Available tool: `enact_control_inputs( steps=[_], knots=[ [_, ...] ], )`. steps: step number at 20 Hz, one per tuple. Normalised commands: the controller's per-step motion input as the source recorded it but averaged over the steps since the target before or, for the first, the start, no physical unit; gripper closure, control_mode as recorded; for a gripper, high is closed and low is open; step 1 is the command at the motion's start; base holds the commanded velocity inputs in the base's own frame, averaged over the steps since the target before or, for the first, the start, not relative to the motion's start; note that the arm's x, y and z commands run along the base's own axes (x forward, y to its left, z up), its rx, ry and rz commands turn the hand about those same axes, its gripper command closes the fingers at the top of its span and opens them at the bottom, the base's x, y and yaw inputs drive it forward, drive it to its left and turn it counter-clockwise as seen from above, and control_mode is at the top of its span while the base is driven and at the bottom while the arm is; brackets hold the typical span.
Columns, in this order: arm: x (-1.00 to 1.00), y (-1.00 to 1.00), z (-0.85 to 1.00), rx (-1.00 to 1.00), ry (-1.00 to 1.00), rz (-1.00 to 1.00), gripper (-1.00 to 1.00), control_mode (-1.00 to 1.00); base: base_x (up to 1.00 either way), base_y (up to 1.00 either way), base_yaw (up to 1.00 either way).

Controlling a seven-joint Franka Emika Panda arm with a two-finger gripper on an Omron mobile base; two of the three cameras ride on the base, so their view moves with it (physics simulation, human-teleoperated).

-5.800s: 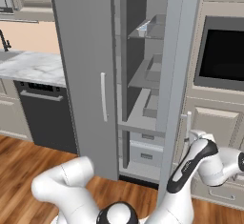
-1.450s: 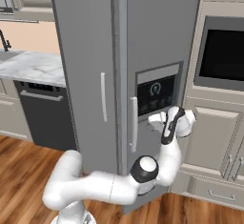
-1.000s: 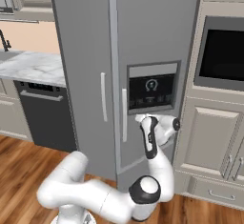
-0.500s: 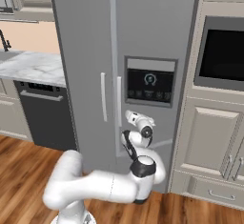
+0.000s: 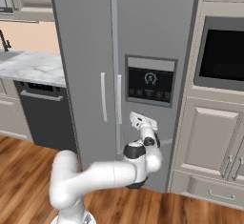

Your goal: The ice cube tray has been filled with water. Take the tray and place it in the freezer to make ice. Close the freezer door after placing the tray.

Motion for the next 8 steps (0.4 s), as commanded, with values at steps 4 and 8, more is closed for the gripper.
enact_control_inputs(
  steps=[4, 8],
  knots=[
    [1.0, 0.25, 0.21, 0.0, 0.6, -0.15, -1.0, -1.0, 0.0, 0.0, 0.0],
    [0.85, 0.31, 0.47, 0.0, 0.66, -0.12, -1.0, -1.0, 0.0, 0.0, 0.0]
  ],
)
